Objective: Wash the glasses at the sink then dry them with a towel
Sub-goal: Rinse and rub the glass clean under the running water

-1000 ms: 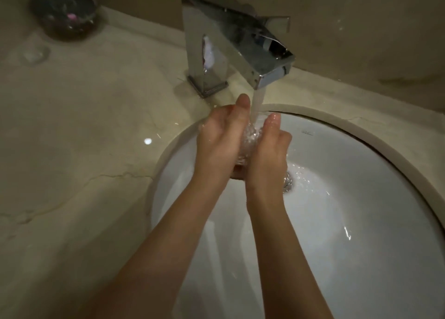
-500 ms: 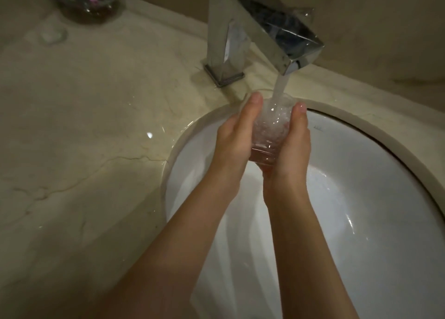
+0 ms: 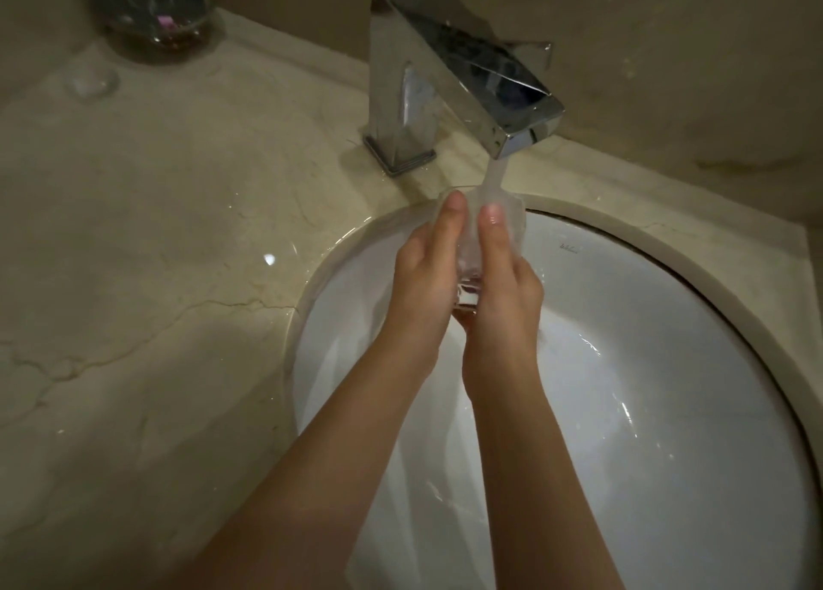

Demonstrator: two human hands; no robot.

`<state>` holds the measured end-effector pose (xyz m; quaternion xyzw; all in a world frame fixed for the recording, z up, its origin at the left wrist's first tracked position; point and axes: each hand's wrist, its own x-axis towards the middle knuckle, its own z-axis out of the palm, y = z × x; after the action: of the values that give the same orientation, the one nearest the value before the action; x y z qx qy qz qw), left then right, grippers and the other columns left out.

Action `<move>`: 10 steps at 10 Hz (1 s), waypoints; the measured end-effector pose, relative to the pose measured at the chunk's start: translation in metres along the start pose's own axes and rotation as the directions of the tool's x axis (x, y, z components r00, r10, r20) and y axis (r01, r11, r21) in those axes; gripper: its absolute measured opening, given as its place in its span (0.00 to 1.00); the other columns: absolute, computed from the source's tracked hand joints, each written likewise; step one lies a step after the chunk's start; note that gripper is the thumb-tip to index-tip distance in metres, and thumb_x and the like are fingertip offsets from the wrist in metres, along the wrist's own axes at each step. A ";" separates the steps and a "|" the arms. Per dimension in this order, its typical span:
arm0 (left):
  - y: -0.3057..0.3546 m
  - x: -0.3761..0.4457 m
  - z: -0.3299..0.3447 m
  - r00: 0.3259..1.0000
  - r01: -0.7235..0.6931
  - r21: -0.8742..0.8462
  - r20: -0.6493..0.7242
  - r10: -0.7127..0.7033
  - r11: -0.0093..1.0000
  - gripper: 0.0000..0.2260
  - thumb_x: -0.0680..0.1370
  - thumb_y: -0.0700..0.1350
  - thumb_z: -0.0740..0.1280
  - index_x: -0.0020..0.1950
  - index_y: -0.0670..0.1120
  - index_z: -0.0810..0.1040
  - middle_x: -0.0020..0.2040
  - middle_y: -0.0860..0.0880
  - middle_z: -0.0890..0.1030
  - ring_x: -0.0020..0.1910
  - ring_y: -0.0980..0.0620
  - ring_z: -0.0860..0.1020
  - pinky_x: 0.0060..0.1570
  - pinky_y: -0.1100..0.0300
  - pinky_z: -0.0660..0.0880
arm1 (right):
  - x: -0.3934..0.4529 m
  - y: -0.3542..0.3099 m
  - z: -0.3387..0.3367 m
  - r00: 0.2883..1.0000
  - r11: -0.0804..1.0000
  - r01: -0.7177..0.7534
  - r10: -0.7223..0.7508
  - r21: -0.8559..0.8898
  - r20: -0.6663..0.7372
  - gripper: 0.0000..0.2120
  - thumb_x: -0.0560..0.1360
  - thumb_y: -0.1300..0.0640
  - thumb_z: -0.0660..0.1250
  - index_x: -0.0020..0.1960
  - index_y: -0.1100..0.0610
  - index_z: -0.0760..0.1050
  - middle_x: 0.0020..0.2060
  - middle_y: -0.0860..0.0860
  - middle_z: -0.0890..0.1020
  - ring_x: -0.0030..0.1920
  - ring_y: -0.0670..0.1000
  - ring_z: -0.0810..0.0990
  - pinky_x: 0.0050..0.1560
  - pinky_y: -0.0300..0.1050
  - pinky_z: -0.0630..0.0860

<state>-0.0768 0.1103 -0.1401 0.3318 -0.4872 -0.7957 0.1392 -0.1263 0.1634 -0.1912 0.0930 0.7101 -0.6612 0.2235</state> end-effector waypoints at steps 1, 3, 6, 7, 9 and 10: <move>0.000 0.003 -0.004 0.997 0.074 -0.016 0.007 -0.074 0.997 0.22 0.80 0.61 0.59 0.60 0.46 0.81 0.50 0.48 0.85 0.48 0.52 0.84 0.45 0.60 0.78 | 0.009 0.006 -0.002 1.000 1.000 -0.009 0.009 0.026 0.002 0.33 0.66 0.22 0.61 0.57 0.47 0.76 0.52 0.48 0.84 0.52 0.53 0.84 0.53 0.60 0.79; -0.005 0.007 -0.011 0.996 0.088 0.045 0.029 -0.090 0.995 0.28 0.75 0.67 0.61 0.64 0.48 0.78 0.54 0.47 0.84 0.51 0.49 0.83 0.50 0.55 0.78 | 0.013 0.012 -0.004 1.000 0.998 -0.016 0.017 0.067 -0.009 0.31 0.65 0.22 0.62 0.57 0.42 0.76 0.54 0.48 0.83 0.55 0.54 0.83 0.55 0.60 0.78; -0.001 -0.005 -0.020 0.996 0.063 -0.022 0.072 -0.061 0.998 0.25 0.65 0.56 0.73 0.58 0.45 0.81 0.49 0.45 0.86 0.47 0.47 0.85 0.45 0.55 0.80 | -0.018 -0.028 -0.013 0.992 0.990 0.108 -0.113 -0.091 -0.054 0.21 0.80 0.39 0.56 0.61 0.54 0.74 0.53 0.48 0.81 0.49 0.44 0.80 0.47 0.43 0.76; -0.006 -0.011 -0.023 0.993 0.119 0.000 0.004 -0.119 0.993 0.28 0.61 0.59 0.74 0.57 0.46 0.81 0.47 0.45 0.86 0.46 0.46 0.85 0.47 0.49 0.82 | -0.019 -0.059 -0.018 0.992 0.992 0.128 -0.128 0.020 -0.010 0.21 0.82 0.43 0.52 0.66 0.53 0.71 0.60 0.47 0.78 0.59 0.45 0.76 0.60 0.47 0.72; -0.008 -0.018 -0.023 0.987 0.163 0.011 -0.002 -0.163 0.987 0.28 0.61 0.58 0.78 0.55 0.43 0.81 0.47 0.41 0.84 0.45 0.45 0.84 0.48 0.44 0.82 | -0.022 -0.122 0.002 0.954 0.966 0.254 -0.258 0.044 0.152 0.28 0.82 0.39 0.47 0.77 0.49 0.57 0.75 0.43 0.62 0.76 0.46 0.57 0.73 0.50 0.55; -0.007 -0.020 -0.021 0.987 0.160 -0.013 0.009 -0.159 0.987 0.27 0.62 0.56 0.74 0.56 0.42 0.81 0.46 0.39 0.83 0.44 0.45 0.84 0.40 0.51 0.82 | -0.020 -0.128 0.010 0.938 0.955 0.297 -0.289 -0.013 0.188 0.26 0.82 0.40 0.47 0.77 0.49 0.58 0.68 0.40 0.72 0.75 0.44 0.57 0.73 0.48 0.55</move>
<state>-0.0469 0.1103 -0.1452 0.3656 -0.4541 -0.8090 0.0755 -0.1609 0.1428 -0.0681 -0.0800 0.7057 -0.6781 0.1891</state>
